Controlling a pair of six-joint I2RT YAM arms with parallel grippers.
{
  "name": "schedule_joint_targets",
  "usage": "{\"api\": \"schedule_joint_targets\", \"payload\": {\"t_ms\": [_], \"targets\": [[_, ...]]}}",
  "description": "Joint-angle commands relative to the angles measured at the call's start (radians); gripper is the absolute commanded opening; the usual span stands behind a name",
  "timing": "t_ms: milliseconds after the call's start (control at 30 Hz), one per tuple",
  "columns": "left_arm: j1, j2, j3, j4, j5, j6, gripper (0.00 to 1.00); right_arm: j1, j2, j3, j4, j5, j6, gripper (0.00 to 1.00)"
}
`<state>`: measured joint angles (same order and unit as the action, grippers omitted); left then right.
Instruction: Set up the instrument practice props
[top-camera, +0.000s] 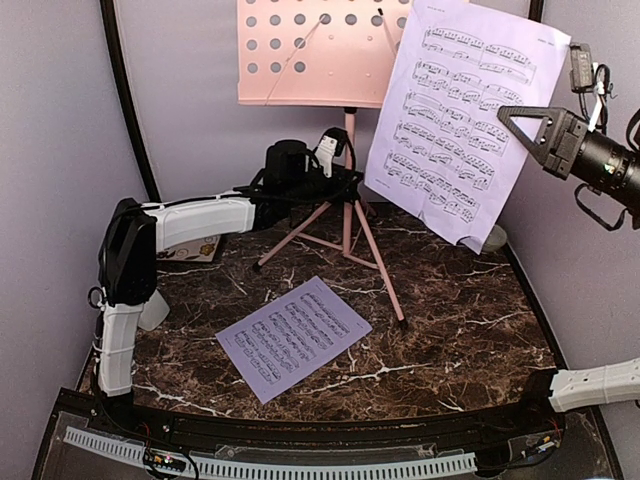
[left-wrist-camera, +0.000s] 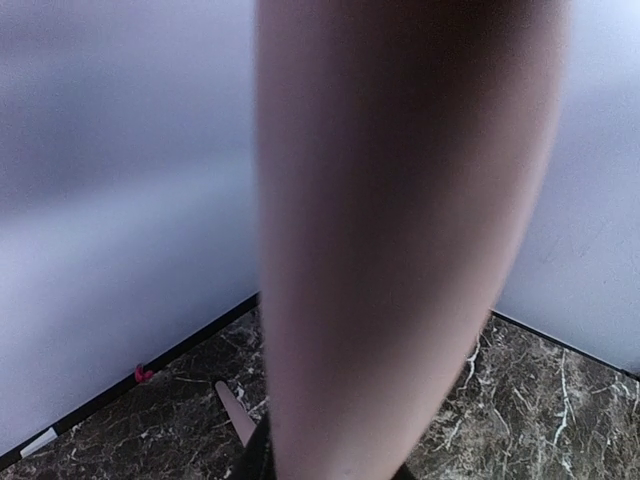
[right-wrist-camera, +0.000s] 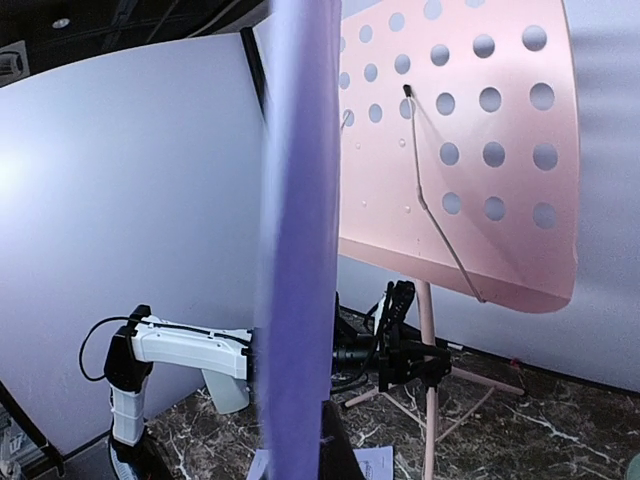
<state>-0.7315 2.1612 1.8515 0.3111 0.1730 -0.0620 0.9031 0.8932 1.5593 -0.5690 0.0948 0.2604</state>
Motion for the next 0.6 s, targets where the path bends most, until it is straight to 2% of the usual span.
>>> {"api": "schedule_joint_targets", "payload": {"t_ms": [0, 300, 567], "targets": [[-0.013, -0.137, -0.070, -0.020, 0.095, -0.148, 0.00, -0.001, 0.041, 0.063, 0.050, -0.107, -0.032, 0.00], [-0.043, -0.231, -0.202, -0.017, 0.170, -0.146, 0.00, -0.001, 0.116, 0.156, 0.069, -0.161, -0.039, 0.00], [-0.071, -0.291, -0.269, -0.058, 0.235, -0.083, 0.00, -0.001, 0.208, 0.306, 0.047, -0.104, -0.042, 0.00]]}}
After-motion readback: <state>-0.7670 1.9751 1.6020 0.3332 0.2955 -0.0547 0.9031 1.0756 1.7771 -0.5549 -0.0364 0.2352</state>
